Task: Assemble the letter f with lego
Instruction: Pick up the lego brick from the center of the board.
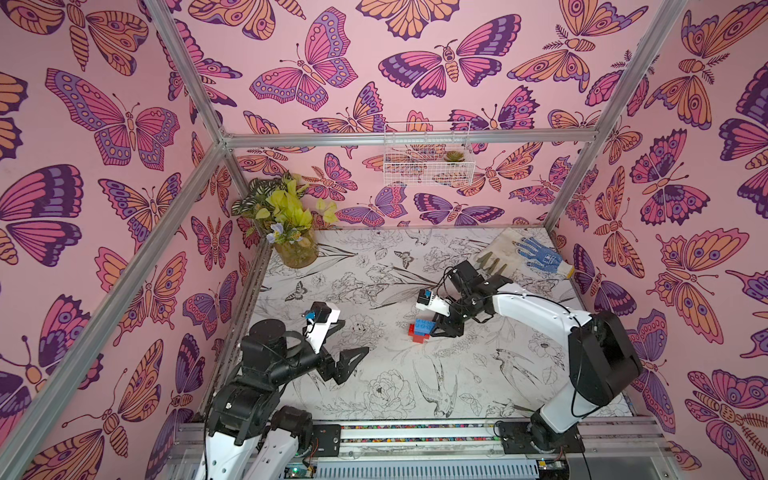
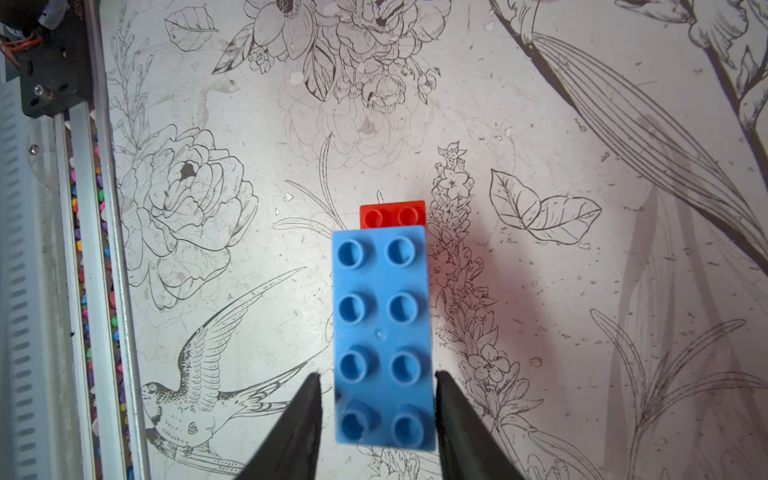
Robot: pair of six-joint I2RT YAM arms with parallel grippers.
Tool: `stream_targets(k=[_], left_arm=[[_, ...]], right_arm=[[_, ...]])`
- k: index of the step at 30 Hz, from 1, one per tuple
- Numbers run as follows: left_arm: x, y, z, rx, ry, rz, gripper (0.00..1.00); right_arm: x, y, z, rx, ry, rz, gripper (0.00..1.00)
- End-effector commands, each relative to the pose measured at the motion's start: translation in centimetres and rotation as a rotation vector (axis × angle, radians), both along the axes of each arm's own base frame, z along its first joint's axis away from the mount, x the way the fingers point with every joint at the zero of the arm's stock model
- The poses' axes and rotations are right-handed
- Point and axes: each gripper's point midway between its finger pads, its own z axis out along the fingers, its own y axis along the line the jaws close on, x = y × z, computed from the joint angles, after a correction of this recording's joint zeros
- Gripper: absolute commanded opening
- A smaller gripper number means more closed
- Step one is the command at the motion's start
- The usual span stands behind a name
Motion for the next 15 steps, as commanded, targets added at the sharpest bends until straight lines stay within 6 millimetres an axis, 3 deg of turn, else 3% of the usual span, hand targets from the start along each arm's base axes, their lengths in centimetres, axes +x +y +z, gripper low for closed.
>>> stream_targets(k=[1,15], left_arm=[[-0.34,-0.31,-0.05,-0.014,0.002,-0.022,1.0],[-0.45,-0.24,-0.15,-0.014,-0.002,-0.019,1.0]], right_arm=[[-0.2,0.06,-0.57,-0.012,0.011,0.0,0.43],[0.04,0.17,-0.24,-0.009,-0.001,-0.008,0.31]])
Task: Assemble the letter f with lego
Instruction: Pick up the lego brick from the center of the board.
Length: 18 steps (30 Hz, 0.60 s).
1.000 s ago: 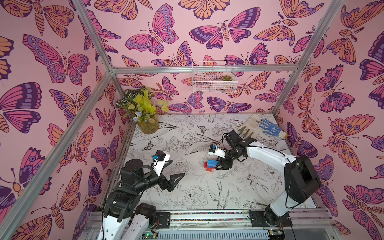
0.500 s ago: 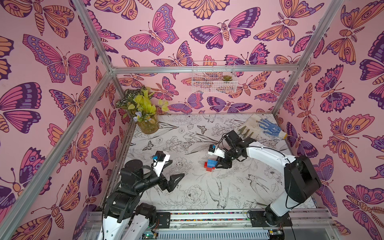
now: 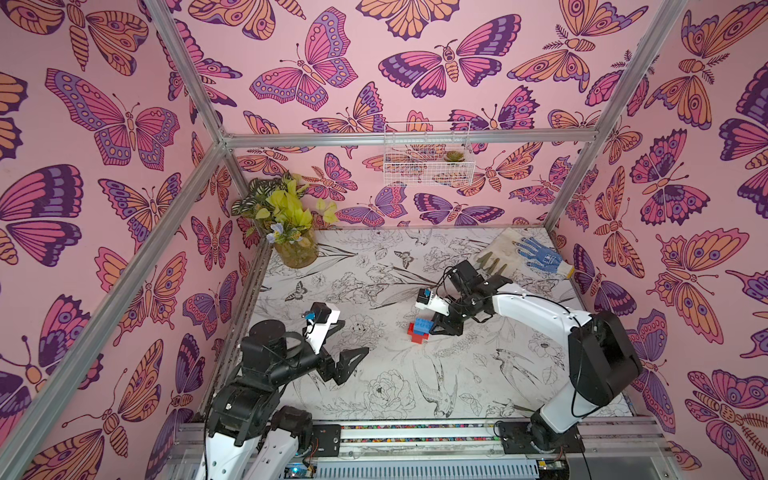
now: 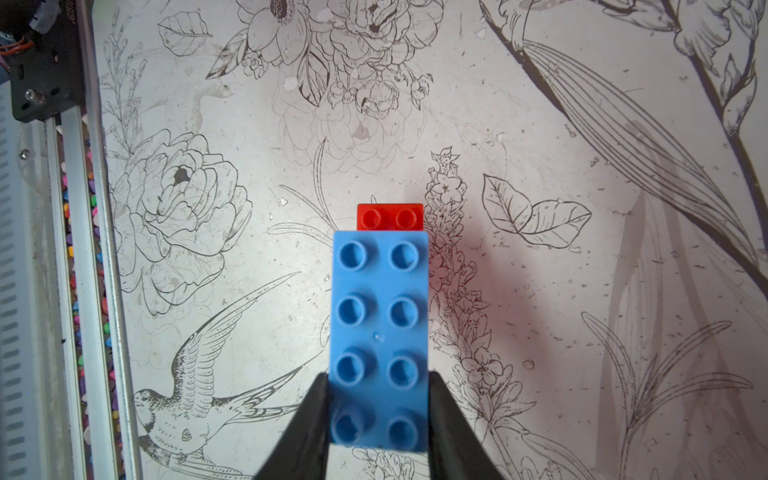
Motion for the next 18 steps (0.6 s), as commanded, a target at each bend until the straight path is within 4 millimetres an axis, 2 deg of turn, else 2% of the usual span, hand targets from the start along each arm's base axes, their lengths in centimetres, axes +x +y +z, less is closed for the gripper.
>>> stream_targets(k=[1,10,18], left_arm=[[-0.3,-0.3,-0.1,-0.013,0.003,-0.018,1.0],[0.1,-0.3,-0.6,0.001,-0.01,-0.021,1.0],[1.8,-0.9,0.3,0.005,-0.062,-0.036,1.0]], right_arm=[[-0.2,0.0,-0.1,-0.011,0.007,-0.003,0.31],[0.6,0.0,3.4,-0.021,-0.046,0.017,0.29],[1.1,0.2,8.6,0.006,-0.124,0.036,0.29]])
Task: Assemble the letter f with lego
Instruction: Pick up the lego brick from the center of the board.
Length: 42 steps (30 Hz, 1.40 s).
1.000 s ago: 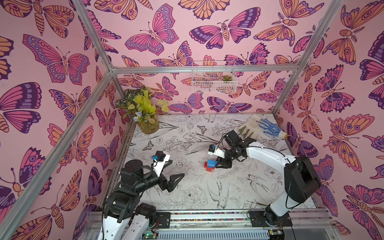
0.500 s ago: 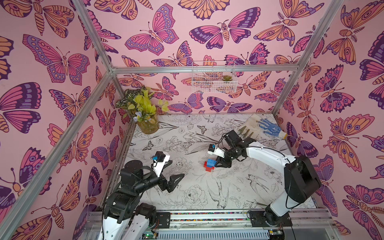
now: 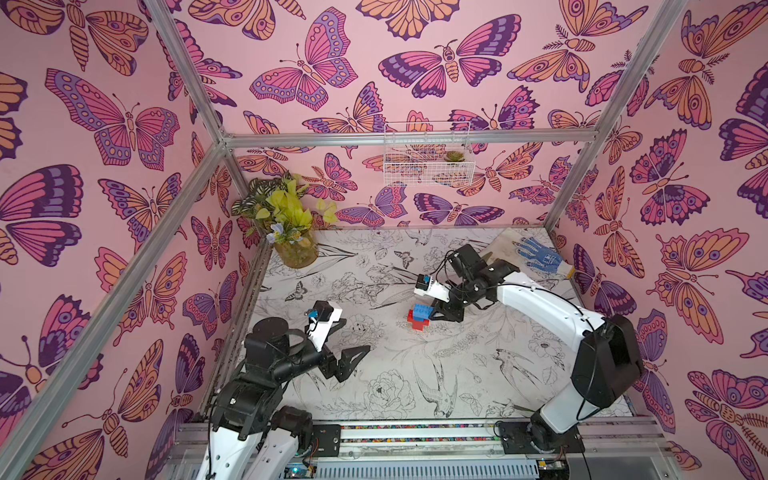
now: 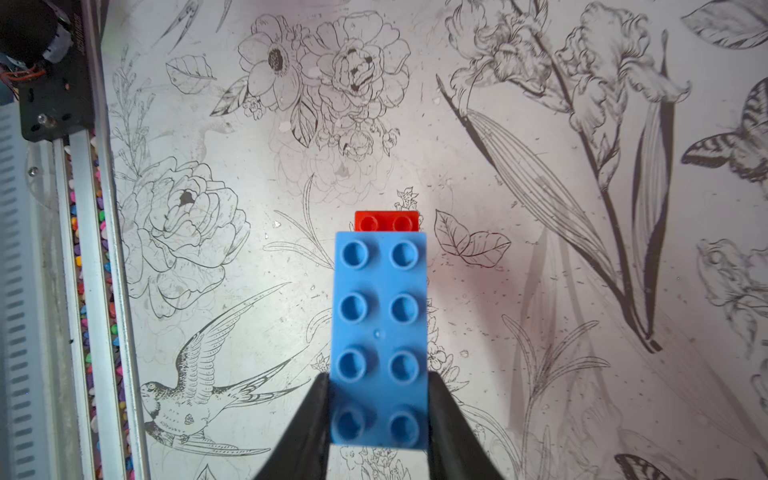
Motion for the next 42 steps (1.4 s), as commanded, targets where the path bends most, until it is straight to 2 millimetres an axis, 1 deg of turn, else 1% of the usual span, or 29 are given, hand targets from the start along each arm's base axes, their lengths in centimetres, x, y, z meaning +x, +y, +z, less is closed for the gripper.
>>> stream_targets(k=[1,4,5,10,14,18,22,25,29,34,36,37,42], left_arm=[[1.0,-0.7,1.3,-0.009,-0.066,-0.031,1.0],[2.2,-1.3,2.4,-0.012,-0.092,-0.053,1.0],[2.7,-1.5,2.7,-0.009,-0.103,-0.058,1.0],[5.9,-2.5,3.6,-0.014,-0.126,-0.073,1.0],[8.4,-3.8,3.1,-0.023,-0.119,-0.114,1.0],[10.0,-4.5,2.4,-0.025,-0.187,-0.144,1.0],[10.6,-5.3,0.9,-0.031,-0.294,-0.197,1.0],[10.9,-5.9,0.9,-0.063,-0.374,-0.242,1.0],[10.7,-7.0,0.9,-0.101,-0.439,-0.359,0.99],[10.6,-7.7,1.6,-0.168,-0.472,-0.48,0.97],[10.2,-8.0,2.2,-0.186,-0.477,-0.534,0.95],[10.4,-8.2,1.6,-0.193,-0.449,-0.558,0.94],[8.9,-8.0,1.9,-0.214,-0.444,-0.657,0.92]], right_arm=[[-0.8,-0.2,3.1,0.014,-0.032,0.03,0.29],[-0.6,0.0,4.2,0.024,-0.051,0.031,0.29],[-0.8,-0.2,5.7,0.041,-0.082,0.032,0.29],[-1.2,-0.3,8.3,0.072,-0.12,0.031,0.29],[-1.3,-0.3,10.2,0.107,-0.152,0.023,0.29],[-1.8,-0.2,12.1,0.131,-0.155,0.036,0.29],[-2.3,0.2,13.8,0.166,-0.156,0.057,0.29],[-2.7,0.3,14.6,0.182,-0.159,0.069,0.29],[-3.2,0.4,15.3,0.186,-0.161,0.084,0.28],[-4.2,0.5,15.7,0.187,-0.16,0.11,0.28],[-4.5,0.6,15.7,0.186,-0.16,0.121,0.28],[-4.6,0.6,15.7,0.182,-0.157,0.125,0.28],[-4.8,0.9,15.6,0.18,-0.151,0.14,0.28]])
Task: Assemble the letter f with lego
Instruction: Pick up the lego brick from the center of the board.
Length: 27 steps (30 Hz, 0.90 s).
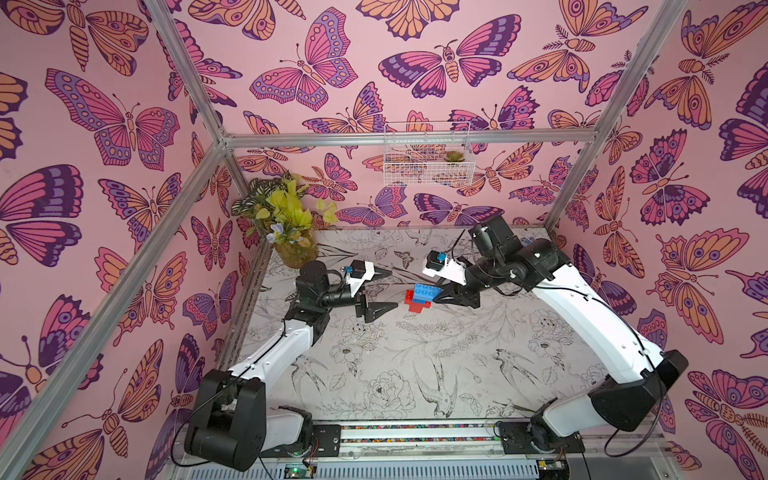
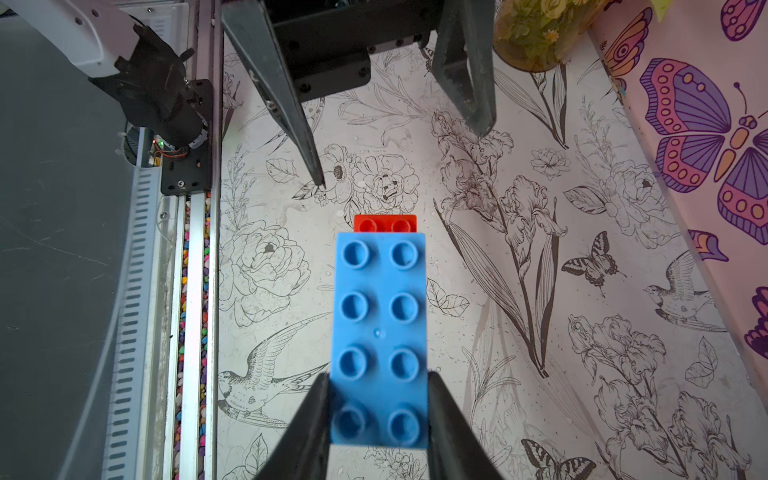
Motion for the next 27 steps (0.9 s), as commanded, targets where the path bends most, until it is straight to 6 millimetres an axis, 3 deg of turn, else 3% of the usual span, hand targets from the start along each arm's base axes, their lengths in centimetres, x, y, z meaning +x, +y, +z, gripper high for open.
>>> stream_targets(k=[1,12,13,27], left_arm=[[-2.3,0.2,1.7,-0.02,-0.055,-0.14,0.91],[-3.1,0.4,1.7,-0.003,-0.039,-0.19,0.87],[-3.1,0.4,1.7,-0.004,-0.041,-0.191,0.87],[-2.6,1.0,1.9,-0.004,-0.043,-0.175,0.8]], right_arm=[[-0.9,0.3,1.6,0.028,-0.018,0.037,0.28],[-0.5,2.4,3.3,0.059,-0.044,0.092,0.27],[0.0,2.9,2.6,0.043,-0.027,0.096,0.27],[0.0,4.6,2.6,0.025,-0.022,0.15,0.26]])
